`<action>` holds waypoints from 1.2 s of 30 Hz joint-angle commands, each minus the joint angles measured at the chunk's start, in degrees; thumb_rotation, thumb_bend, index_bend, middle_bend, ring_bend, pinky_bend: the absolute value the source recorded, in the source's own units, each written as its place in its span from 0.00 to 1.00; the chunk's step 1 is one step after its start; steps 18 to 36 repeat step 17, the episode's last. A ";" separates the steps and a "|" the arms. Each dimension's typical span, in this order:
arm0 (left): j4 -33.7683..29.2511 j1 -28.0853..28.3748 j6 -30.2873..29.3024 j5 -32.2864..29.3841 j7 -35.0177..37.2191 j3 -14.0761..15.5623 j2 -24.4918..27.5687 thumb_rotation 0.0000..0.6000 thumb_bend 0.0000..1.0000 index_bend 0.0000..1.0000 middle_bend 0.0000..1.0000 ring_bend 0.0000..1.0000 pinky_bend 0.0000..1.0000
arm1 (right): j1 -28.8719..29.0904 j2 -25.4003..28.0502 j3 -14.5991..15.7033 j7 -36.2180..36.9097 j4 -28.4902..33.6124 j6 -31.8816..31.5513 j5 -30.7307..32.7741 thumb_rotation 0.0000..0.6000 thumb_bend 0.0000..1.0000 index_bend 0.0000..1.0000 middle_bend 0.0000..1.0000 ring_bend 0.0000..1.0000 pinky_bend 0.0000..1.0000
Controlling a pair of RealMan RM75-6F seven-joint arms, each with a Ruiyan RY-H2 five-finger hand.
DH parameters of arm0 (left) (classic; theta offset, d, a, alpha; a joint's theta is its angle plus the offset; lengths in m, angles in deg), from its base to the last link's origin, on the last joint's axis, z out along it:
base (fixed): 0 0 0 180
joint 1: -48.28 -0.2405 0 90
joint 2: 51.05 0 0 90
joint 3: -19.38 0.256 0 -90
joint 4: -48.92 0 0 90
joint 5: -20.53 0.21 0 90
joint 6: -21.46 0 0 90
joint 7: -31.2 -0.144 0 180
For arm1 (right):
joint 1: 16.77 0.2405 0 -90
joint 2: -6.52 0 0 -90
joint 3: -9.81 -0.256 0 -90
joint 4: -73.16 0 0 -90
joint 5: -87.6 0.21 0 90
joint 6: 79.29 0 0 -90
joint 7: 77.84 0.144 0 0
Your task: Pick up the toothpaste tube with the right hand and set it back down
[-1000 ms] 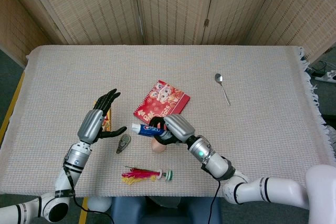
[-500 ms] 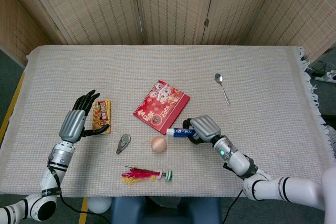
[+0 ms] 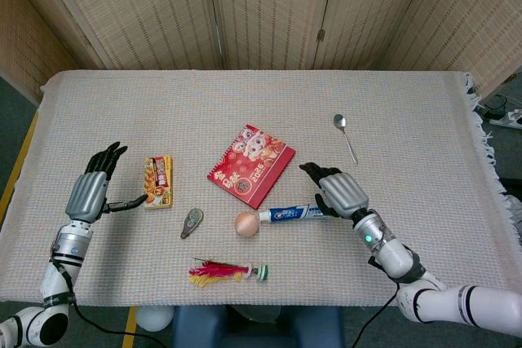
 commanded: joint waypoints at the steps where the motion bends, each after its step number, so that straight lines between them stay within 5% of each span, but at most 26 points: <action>1: -0.52 -1.74 -1.35 -0.44 -1.01 0.45 1.79 0.97 0.18 0.00 0.00 0.00 0.00 | -7.57 4.09 1.26 1.43 2.54 -11.66 -6.64 1.00 0.71 0.21 0.23 0.26 0.20; 17: 0.96 -12.69 -14.07 5.43 -4.67 6.51 4.35 1.00 0.23 0.00 0.01 0.00 0.00 | -26.57 12.10 8.24 10.75 1.99 -32.23 -19.02 1.00 0.71 0.24 0.26 0.28 0.19; 36: 0.96 -12.69 -14.07 5.43 -4.67 6.51 4.35 1.00 0.23 0.00 0.01 0.00 0.00 | -26.57 12.10 8.24 10.75 1.99 -32.23 -19.02 1.00 0.71 0.24 0.26 0.28 0.19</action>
